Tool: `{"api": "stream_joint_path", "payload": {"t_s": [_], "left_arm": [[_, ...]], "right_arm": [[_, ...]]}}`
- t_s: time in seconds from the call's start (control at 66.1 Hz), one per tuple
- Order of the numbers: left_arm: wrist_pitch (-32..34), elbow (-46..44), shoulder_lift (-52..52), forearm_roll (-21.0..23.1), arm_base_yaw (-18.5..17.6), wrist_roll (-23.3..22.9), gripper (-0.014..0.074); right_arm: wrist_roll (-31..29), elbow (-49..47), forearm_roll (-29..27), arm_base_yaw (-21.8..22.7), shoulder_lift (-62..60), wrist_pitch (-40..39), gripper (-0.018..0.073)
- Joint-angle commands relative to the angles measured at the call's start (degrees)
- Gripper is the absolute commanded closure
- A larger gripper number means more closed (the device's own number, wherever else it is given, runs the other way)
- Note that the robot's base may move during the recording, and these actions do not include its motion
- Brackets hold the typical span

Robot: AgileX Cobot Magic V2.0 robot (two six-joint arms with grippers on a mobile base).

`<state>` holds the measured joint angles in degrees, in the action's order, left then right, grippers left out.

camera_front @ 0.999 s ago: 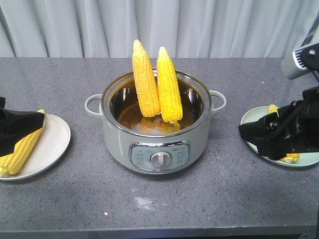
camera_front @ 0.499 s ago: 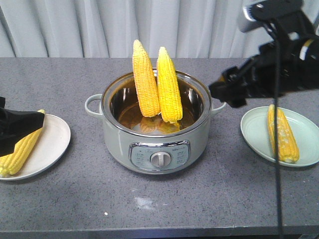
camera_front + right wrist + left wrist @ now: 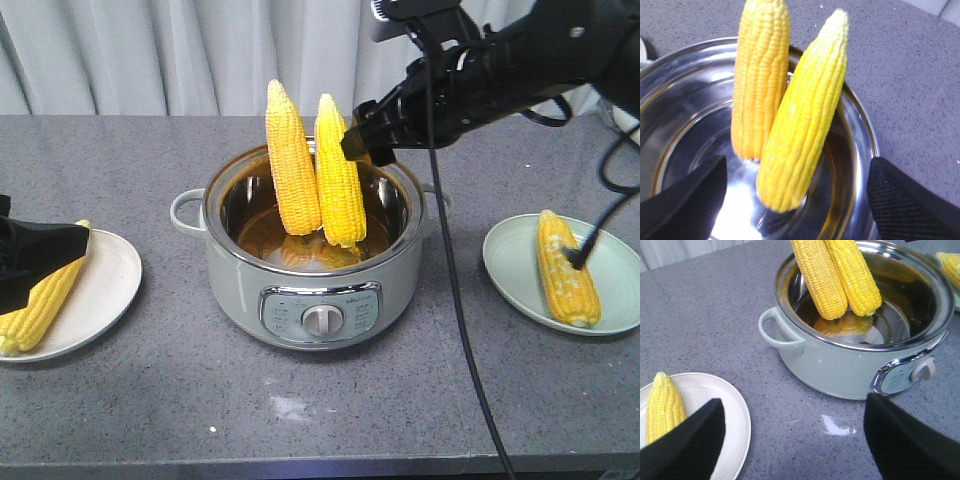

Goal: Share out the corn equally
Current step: 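Move the right gripper from the green plate into the pot and grasp a cob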

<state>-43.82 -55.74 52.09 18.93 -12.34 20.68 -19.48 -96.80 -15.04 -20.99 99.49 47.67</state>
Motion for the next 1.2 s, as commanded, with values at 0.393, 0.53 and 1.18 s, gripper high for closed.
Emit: {"api": "stream_joint_path", "payload": {"t_s": [0.393, 0.53, 1.18], "left_arm": [[3.68, -1.29, -0.46, 1.54, -0.28, 0.03, 0.0042], [3.68, -1.29, -0.46, 1.54, -0.28, 0.03, 0.0042], [3.68, -1.29, -0.46, 1.54, -0.28, 0.03, 0.0042]], "right_arm": [[-0.65, -15.97, 1.13, 0.04, 11.74, -6.94, 0.0055], [-0.52, -18.33, 0.79, 0.04, 14.58, -8.45, 0.0078], [-0.65, -19.37, -3.73, 0.04, 16.11, -8.45, 0.0393]]}}
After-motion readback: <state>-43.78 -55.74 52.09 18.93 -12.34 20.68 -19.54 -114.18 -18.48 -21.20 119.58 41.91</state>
